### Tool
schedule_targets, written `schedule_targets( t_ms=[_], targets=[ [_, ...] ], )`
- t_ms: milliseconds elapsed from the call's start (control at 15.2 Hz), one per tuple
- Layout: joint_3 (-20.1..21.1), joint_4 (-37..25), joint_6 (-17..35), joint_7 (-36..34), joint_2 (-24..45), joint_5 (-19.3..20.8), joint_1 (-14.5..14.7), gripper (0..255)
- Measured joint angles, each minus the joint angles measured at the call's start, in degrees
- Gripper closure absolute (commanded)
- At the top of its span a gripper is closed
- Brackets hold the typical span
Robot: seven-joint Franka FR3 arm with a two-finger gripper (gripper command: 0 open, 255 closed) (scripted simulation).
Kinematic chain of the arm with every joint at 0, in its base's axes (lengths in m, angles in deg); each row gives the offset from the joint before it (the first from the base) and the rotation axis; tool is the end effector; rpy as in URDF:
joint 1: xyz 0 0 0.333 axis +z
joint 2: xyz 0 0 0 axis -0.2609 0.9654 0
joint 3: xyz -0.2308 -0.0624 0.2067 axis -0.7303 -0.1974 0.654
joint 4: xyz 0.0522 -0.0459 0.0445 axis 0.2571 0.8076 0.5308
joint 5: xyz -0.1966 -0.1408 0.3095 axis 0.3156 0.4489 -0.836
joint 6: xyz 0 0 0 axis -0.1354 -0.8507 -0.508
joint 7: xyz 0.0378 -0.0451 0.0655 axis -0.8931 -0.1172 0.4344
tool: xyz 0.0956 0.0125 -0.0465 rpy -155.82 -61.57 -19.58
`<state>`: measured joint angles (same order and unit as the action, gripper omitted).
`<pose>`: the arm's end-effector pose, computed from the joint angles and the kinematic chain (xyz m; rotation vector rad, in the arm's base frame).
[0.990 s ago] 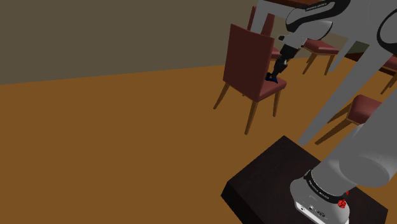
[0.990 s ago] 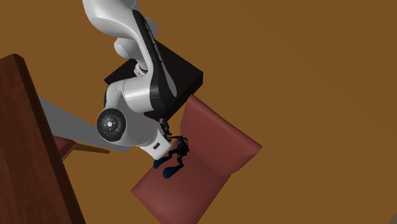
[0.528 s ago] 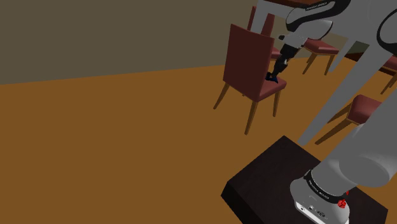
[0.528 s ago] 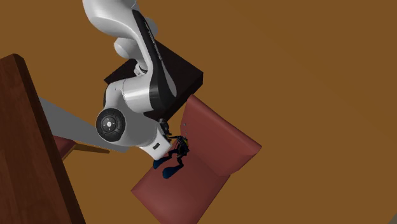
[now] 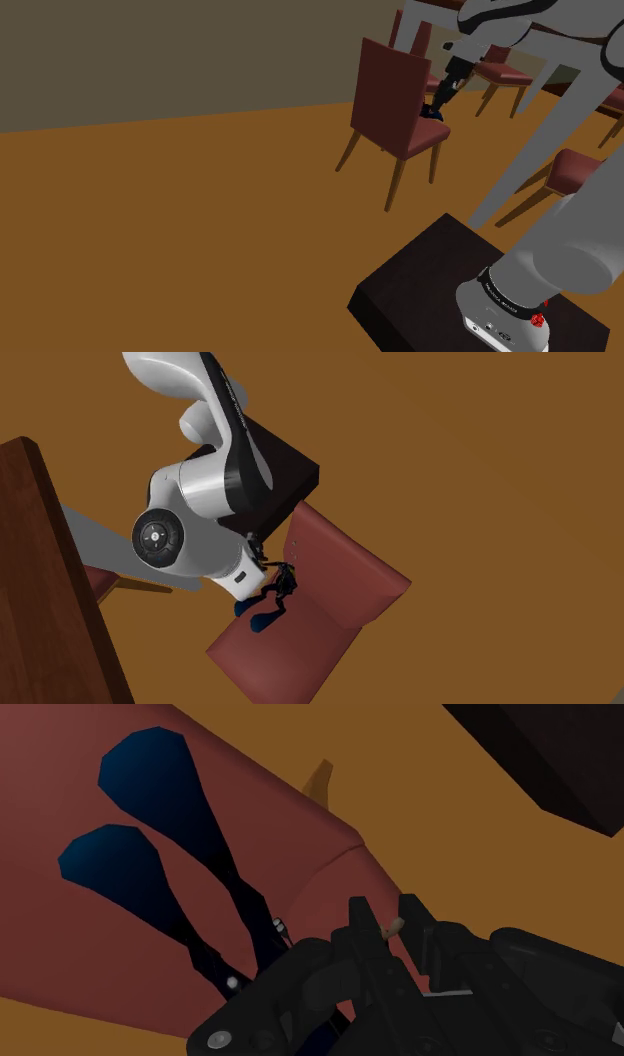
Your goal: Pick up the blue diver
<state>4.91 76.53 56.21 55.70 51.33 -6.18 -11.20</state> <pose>0.4681 -0.3065 0.4906 -2.7722 -0.9588 -0.1670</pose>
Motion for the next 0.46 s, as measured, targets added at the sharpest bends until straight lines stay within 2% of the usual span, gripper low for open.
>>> schedule_targets(
  t_ms=[462],
  targets=[
    [-0.06,-4.30,-4.68,-1.16,-0.67,0.64,-0.02,255]
  ],
)
